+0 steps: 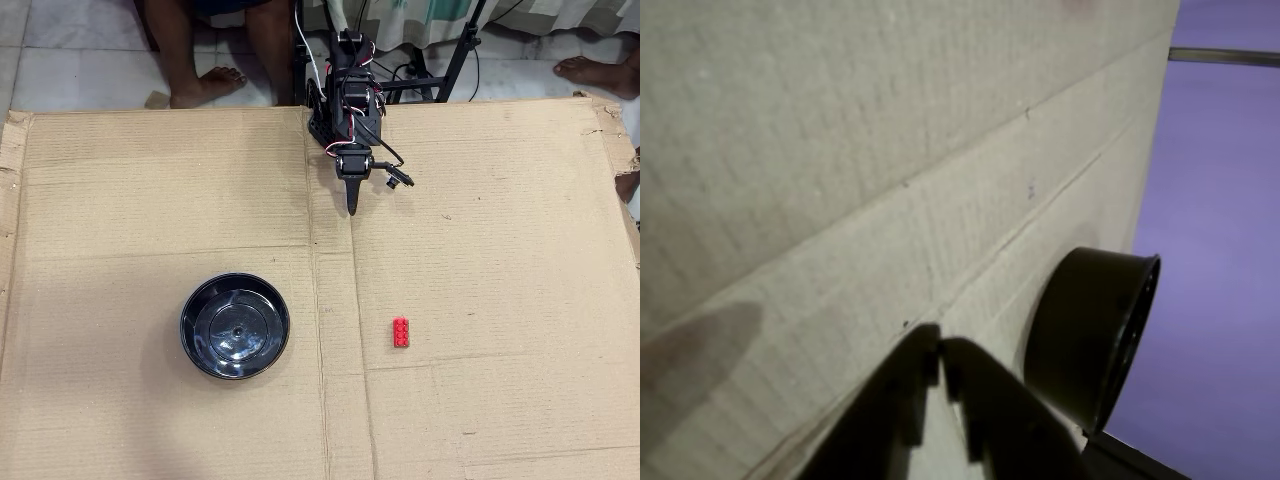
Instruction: Grasp a lego block and put it in the bin.
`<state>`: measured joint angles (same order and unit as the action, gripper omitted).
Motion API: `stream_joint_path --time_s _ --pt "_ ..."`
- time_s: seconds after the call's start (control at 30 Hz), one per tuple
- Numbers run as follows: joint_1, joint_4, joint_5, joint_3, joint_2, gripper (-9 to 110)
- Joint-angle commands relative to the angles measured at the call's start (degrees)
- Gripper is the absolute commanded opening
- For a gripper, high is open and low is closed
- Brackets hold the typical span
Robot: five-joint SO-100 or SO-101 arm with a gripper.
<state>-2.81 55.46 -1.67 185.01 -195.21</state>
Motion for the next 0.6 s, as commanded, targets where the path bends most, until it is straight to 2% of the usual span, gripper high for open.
stream_joint_path --time_s 0.0,0.47,0.57 --pt "-0.5 -0.6 0.6 0.7 -0.9 0" --pt "-1.1 -0.6 1.0 0.7 -0.8 1" --pt "-1.0 -0.6 4.4 0.7 -0.8 1"
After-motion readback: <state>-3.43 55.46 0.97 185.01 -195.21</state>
